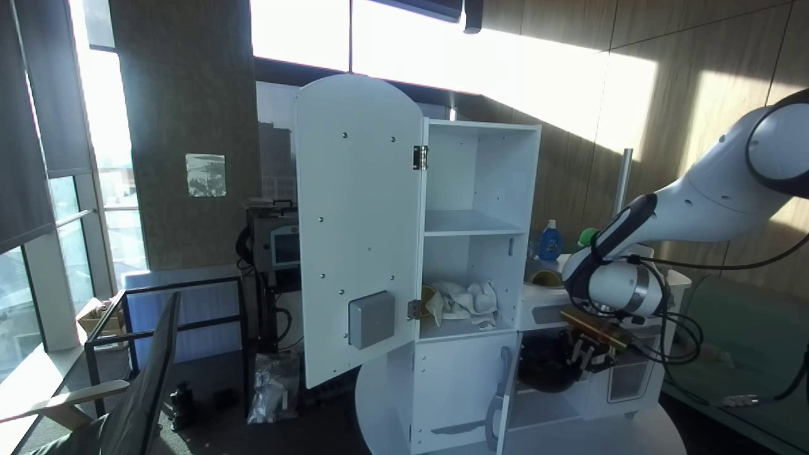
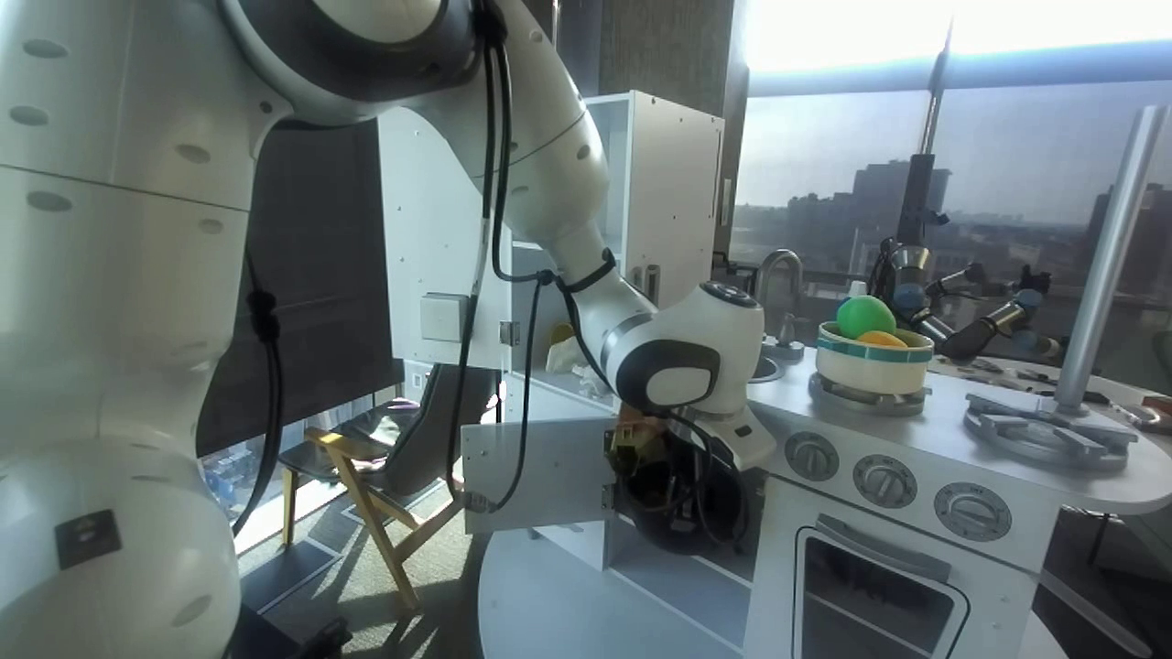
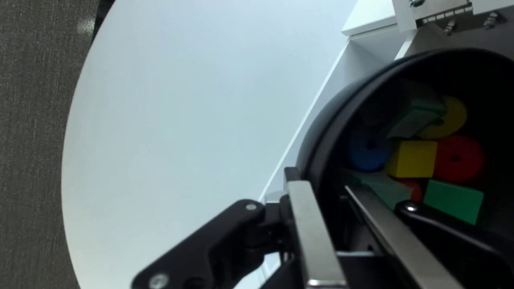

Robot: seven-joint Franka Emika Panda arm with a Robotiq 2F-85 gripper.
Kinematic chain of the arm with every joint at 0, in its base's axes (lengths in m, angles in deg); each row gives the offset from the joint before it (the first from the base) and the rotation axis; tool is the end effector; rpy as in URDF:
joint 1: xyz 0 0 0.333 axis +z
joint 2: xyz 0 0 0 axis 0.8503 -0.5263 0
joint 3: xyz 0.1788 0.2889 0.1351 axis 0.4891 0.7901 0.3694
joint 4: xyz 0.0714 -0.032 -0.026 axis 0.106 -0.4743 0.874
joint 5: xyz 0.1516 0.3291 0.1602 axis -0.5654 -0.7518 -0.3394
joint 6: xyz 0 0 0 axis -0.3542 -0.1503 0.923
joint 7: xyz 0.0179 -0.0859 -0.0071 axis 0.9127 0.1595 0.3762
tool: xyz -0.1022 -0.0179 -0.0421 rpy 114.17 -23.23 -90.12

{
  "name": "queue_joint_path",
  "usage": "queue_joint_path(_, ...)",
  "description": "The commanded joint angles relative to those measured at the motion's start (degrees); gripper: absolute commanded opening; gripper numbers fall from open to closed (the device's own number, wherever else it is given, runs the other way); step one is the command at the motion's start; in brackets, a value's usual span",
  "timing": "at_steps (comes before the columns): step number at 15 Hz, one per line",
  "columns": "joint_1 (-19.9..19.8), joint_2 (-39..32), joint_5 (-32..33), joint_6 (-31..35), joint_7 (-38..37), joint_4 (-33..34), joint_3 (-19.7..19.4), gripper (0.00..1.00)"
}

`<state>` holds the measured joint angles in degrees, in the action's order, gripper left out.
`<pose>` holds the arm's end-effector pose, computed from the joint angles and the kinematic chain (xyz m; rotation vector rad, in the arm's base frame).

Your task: Open the door of the cabinet under the sink, then put the black bowl in the same cabinet and close the door

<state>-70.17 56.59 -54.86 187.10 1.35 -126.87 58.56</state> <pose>0.4973 -0.2203 0.3051 -2.4212 1.7013 -0.0814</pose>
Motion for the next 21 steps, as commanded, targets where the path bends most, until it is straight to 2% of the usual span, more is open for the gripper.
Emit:
queue_joint_path(1,0.59,-0.41,-1.3,1.28,-0.73,1.32,0.02,0.53)
queue_joint_path(6,0.65,0.55,-0.9,0.04,-0.21,1.11,-0.08,0.9)
queue_joint_path(8,0.82,1.23,0.28,-0.94,0.31,0.55,-0.27,0.99)
queue_joint_path(18,0.53,7.76,1.31,-3.04,2.1,-4.66,-1.0,1.0)
queue_joint_path(21,-0.12,11.89,2.39,-6.13,1.8,-6.01,-1.96,1.0)
